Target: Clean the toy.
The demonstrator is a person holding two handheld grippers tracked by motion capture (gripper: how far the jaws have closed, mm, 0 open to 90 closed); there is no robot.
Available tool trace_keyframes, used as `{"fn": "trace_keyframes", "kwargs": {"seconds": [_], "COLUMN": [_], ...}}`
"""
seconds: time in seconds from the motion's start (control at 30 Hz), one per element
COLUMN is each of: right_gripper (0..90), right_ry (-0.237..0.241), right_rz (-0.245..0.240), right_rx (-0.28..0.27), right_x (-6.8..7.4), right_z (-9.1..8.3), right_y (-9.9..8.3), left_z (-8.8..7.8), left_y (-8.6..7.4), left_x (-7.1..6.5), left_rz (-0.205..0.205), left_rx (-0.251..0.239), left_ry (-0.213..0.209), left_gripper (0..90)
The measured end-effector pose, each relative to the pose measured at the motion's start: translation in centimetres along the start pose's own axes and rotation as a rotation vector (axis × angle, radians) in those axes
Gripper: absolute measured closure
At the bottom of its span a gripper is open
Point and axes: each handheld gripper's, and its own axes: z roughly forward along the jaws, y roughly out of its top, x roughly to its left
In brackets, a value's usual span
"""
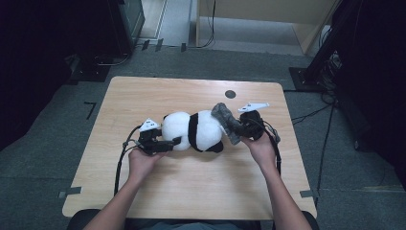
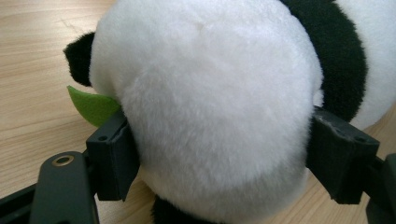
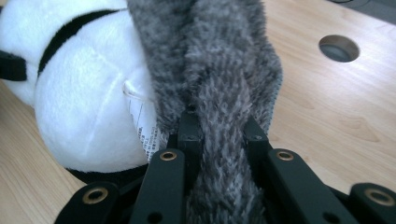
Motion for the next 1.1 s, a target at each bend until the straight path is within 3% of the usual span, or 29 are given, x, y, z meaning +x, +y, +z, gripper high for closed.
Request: {"fn": "trace_keyframes", "kwargs": {"seconds": [0.4, 0.67, 0.87, 1.03, 1.1], "right_gripper": [76.2, 76.1, 76.0, 75.6, 75.6], "right_ry": [0.043, 0.036, 0.059, 0.068, 0.071], "right_rz": [0.025, 0.0, 0.016, 0.03, 0.057], "right_rx": [-0.034, 0.075, 0.092, 0.1, 0.093], "right_x": [-0.4, 0.4, 0.2, -0.4, -0.8], "right_z": [2.3, 4.9, 5.5, 5.2, 4.8], "right_y": [-2.1, -3.2, -3.4, -3.3, -3.3], "left_z": [0.1, 0.0, 0.0, 0.0, 0.0], "left_y": [0.0, 0.0, 0.0, 0.0, 0.0], "left_x": [0.1, 0.1, 0.1, 0.2, 0.2], "left_rz": [-0.002, 0.001, 0.0, -0.004, -0.003], "left_rx": [-0.004, -0.002, -0.004, -0.001, 0.0], "left_ry": [-0.002, -0.002, -0.003, -0.005, -0.004], "left_gripper": [20.2, 20.5, 20.5, 20.4, 20.4]}}
